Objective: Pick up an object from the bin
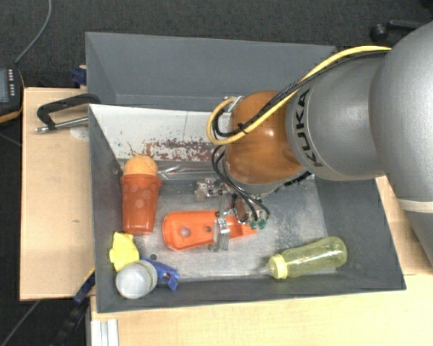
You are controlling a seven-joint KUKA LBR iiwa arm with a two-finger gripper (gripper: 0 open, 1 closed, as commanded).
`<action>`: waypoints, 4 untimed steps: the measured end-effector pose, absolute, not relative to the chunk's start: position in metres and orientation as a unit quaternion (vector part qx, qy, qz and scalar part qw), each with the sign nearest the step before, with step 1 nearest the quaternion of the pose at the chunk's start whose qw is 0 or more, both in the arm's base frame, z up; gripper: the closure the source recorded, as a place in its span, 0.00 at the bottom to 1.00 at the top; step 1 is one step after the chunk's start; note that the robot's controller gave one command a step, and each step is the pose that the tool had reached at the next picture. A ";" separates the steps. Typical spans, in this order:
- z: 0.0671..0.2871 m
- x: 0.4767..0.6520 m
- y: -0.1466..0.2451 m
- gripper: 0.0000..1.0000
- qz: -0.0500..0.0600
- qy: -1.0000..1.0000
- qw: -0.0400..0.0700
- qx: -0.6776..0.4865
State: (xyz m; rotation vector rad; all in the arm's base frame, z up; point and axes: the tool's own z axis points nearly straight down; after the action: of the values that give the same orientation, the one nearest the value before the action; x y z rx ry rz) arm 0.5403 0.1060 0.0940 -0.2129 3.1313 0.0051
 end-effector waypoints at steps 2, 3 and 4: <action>0.102 0.531 0.122 1.00 0.004 0.998 0.007 -0.060; 0.102 0.531 0.122 1.00 0.004 0.998 0.007 -0.060; 0.102 0.531 0.122 1.00 0.004 0.998 0.006 -0.060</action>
Offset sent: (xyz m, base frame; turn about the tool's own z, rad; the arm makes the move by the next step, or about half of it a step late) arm 0.0000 0.0000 0.0000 0.0000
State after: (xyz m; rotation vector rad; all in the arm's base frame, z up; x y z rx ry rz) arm 0.5312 0.1216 0.1020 -0.1881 3.1229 0.0122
